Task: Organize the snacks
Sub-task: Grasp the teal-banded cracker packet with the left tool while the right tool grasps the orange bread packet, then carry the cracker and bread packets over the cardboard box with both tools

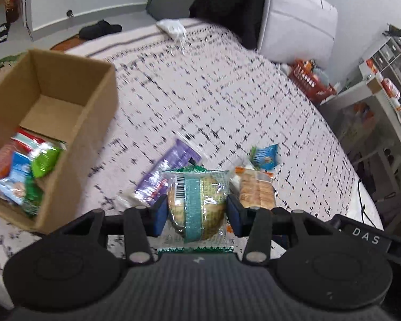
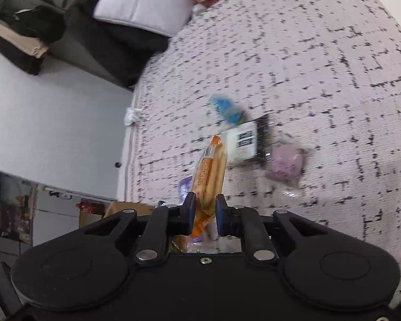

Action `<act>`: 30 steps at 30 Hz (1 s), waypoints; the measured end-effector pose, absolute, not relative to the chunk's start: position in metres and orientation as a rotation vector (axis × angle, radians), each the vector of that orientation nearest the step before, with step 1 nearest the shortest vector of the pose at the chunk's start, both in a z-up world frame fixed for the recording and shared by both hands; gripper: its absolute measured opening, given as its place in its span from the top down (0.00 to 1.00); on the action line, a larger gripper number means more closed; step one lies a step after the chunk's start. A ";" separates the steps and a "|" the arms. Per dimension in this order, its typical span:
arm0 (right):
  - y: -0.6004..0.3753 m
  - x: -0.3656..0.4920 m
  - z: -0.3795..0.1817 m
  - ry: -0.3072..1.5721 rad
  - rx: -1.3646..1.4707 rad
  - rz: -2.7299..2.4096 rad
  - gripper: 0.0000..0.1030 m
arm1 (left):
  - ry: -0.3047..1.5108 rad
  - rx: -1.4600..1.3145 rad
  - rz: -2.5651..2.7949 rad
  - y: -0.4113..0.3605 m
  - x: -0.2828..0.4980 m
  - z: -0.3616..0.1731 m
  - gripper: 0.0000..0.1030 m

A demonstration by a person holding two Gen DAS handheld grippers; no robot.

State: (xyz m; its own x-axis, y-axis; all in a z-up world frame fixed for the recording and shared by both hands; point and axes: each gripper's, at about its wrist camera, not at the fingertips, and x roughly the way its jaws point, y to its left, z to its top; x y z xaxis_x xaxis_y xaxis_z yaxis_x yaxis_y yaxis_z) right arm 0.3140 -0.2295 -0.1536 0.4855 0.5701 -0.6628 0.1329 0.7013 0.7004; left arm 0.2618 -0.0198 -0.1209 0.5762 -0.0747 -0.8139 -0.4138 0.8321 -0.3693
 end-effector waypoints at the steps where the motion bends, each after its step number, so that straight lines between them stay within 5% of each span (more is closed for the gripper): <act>1: -0.227 0.313 -0.152 1.051 0.781 0.311 0.86 | 0.940 -0.574 0.217 -0.016 0.258 -0.117 0.56; 30: -0.150 0.276 -0.104 0.978 0.701 0.584 0.88 | 0.818 -0.640 0.304 0.076 0.187 -0.074 0.56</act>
